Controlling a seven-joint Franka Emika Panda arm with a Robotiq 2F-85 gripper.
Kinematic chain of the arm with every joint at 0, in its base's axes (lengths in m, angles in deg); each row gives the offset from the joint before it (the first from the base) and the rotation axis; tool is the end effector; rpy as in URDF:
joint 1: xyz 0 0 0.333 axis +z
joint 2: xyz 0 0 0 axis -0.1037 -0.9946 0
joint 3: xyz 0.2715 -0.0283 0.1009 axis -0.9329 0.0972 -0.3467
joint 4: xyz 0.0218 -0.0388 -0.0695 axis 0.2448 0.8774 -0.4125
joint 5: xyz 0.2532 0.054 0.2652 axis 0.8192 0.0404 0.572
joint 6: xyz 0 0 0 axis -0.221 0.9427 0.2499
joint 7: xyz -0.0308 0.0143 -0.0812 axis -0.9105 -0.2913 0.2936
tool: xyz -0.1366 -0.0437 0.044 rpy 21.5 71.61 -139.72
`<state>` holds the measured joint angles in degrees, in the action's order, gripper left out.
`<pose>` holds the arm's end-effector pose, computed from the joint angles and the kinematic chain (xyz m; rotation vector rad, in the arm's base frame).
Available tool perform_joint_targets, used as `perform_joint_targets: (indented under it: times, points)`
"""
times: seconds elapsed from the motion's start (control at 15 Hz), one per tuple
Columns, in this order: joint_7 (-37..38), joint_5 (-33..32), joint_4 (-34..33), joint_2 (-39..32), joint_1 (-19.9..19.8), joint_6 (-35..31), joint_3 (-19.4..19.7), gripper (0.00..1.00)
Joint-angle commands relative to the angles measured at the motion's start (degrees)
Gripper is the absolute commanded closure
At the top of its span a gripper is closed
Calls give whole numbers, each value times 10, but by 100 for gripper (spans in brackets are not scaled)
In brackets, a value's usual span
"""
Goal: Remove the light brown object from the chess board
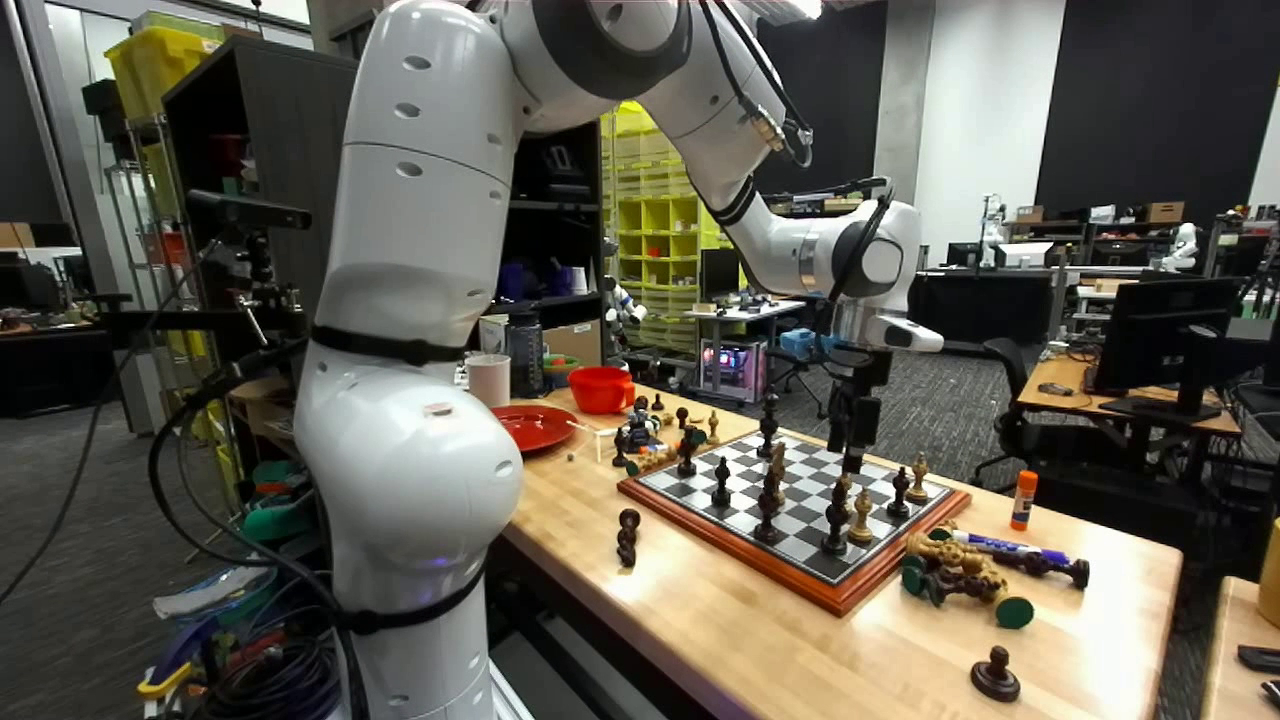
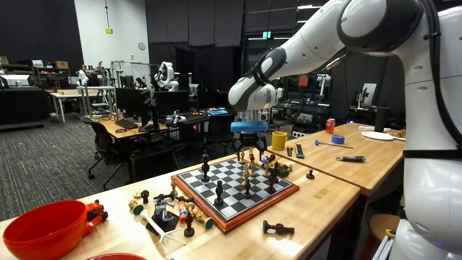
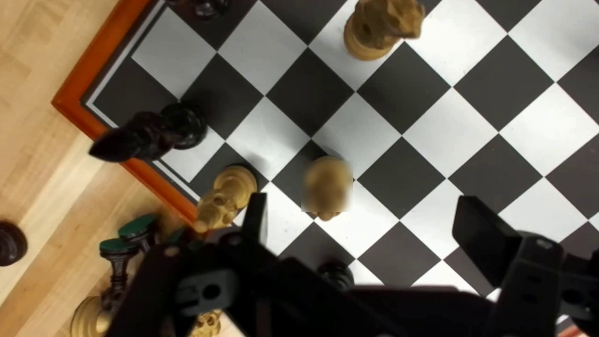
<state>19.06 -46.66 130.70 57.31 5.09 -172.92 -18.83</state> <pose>0.5450 -0.0754 0.2911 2.8024 -1.3040 -0.1880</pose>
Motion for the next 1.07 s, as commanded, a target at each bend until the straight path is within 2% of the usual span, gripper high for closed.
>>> perform_joint_targets:
  times: [0.0,0.07,0.13,0.2,0.27,0.73,0.87,1.0]
  points:
    - [6,6,14,7,-2,-23,-5,0]
    - [6,4,15,7,-1,-27,-5,0]
    - [6,2,16,5,-1,-31,-5,25]
    - [6,2,17,5,0,-35,-5,26]
    - [7,1,17,4,0,-37,-6,32]
    - [7,-2,15,4,2,-36,-7,88]
    - [8,-3,14,4,3,-36,-7,99]
    - [9,-5,13,5,4,-36,-7,99]
